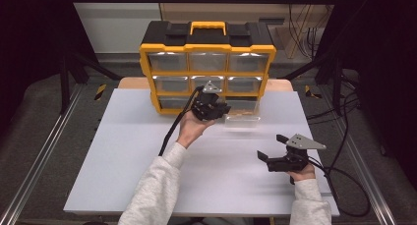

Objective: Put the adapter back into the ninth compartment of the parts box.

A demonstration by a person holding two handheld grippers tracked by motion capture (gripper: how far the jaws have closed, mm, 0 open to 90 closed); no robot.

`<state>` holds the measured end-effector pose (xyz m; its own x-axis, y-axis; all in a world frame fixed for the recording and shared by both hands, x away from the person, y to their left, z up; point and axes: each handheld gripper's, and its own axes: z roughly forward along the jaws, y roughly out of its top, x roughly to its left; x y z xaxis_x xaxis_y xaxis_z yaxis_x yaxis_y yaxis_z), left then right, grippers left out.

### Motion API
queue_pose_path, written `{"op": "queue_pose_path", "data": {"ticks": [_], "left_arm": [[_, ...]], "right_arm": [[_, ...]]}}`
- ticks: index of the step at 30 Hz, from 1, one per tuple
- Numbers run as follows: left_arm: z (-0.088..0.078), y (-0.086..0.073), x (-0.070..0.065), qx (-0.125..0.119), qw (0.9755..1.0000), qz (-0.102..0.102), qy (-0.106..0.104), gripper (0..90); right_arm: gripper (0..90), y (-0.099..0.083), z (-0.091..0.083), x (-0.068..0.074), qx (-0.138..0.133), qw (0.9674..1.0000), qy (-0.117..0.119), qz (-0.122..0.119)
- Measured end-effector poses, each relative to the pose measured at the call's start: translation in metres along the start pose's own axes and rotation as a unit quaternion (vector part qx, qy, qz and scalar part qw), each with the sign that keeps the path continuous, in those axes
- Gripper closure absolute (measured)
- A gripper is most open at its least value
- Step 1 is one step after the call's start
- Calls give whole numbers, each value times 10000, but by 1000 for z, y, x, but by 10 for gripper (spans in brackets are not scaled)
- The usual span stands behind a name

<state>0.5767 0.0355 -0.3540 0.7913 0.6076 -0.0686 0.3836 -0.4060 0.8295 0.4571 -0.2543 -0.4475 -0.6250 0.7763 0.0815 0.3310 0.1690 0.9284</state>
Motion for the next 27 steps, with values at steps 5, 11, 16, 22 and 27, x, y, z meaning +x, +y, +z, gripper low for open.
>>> {"op": "queue_pose_path", "data": {"ticks": [5,11,16,22,27], "left_arm": [[4,5,0,-12,10000,7,26,756],[9,9,0,-24,10000,47,34,756],[16,11,0,-14,10000,30,35,756],[25,11,3,26,10000,26,59,756],[31,9,5,37,10000,5,81,756]], "right_arm": [[2,0,0,0,-11,10000,2,15],[2,0,0,0,-21,10000,4,10],[3,0,0,0,3,10000,5,7],[2,0,0,0,-2,10000,9,8],[2,0,0,0,-15,10000,0,14]]}}
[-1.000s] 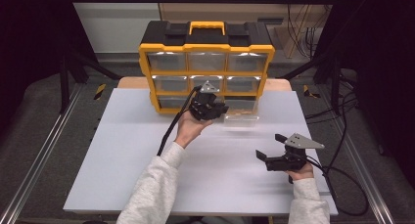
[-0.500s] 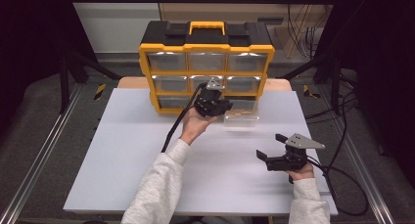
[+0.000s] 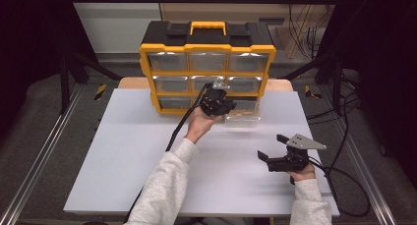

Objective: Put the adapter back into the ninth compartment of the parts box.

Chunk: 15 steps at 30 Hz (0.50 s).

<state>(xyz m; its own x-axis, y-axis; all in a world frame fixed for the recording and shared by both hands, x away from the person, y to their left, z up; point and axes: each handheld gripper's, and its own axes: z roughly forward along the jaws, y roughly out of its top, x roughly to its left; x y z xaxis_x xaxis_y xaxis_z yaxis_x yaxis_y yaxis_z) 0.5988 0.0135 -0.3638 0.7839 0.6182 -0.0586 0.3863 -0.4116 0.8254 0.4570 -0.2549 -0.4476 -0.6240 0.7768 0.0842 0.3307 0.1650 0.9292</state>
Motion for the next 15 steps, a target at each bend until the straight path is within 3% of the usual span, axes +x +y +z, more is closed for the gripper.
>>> {"op": "queue_pose_path", "data": {"ticks": [15], "left_arm": [[15,-5,4,105,9999,36,41,756]], "right_arm": [[2,0,-1,-1,-13,10000,-15,-13]]}}
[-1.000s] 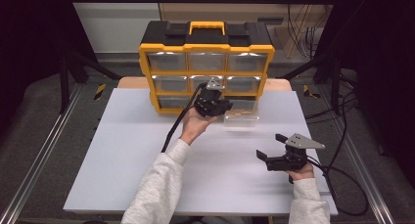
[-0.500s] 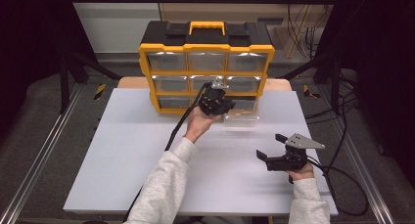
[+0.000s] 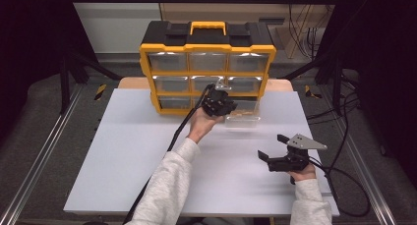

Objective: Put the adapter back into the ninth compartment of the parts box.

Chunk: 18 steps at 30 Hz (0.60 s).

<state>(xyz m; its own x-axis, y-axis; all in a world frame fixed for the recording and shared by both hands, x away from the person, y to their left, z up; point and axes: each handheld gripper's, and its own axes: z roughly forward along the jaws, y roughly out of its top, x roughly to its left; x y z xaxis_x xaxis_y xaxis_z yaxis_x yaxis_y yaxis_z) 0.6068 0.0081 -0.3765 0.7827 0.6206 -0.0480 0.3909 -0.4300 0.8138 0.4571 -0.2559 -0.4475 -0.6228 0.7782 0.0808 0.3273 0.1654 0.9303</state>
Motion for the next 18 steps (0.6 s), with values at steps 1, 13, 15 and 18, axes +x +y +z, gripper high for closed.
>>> {"op": "queue_pose_path", "data": {"ticks": [1,13,15,18], "left_arm": [[1,0,0,12,10000,3,0,756],[9,-5,1,120,9999,20,-8,756],[10,-5,2,131,9999,1,6,756],[12,-6,2,175,9998,5,19,756]], "right_arm": [[2,0,0,0,0,10000,0,5],[2,0,0,0,-1,10000,1,5],[2,0,0,0,0,10000,0,6],[2,0,0,0,-3,10000,-1,0]]}}
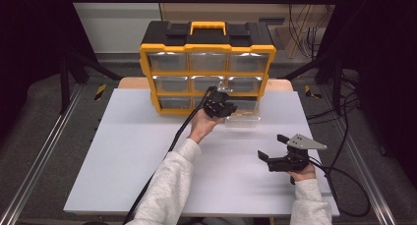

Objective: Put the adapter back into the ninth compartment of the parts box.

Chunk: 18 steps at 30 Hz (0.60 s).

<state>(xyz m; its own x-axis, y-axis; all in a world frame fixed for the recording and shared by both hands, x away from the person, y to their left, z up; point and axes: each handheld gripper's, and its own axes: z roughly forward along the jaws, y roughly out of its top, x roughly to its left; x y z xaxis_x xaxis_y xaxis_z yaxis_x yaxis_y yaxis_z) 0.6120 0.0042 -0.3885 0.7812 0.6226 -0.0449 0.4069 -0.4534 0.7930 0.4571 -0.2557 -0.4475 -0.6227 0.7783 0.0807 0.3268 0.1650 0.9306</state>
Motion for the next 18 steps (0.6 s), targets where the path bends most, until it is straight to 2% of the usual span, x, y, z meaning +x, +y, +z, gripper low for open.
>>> {"op": "queue_pose_path", "data": {"ticks": [13,18], "left_arm": [[6,-3,-1,75,10000,22,-19,743],[0,0,-2,-101,9999,-27,-65,633]], "right_arm": [[2,0,-1,0,-10,10000,8,23],[2,0,0,0,-8,10000,6,13]]}}
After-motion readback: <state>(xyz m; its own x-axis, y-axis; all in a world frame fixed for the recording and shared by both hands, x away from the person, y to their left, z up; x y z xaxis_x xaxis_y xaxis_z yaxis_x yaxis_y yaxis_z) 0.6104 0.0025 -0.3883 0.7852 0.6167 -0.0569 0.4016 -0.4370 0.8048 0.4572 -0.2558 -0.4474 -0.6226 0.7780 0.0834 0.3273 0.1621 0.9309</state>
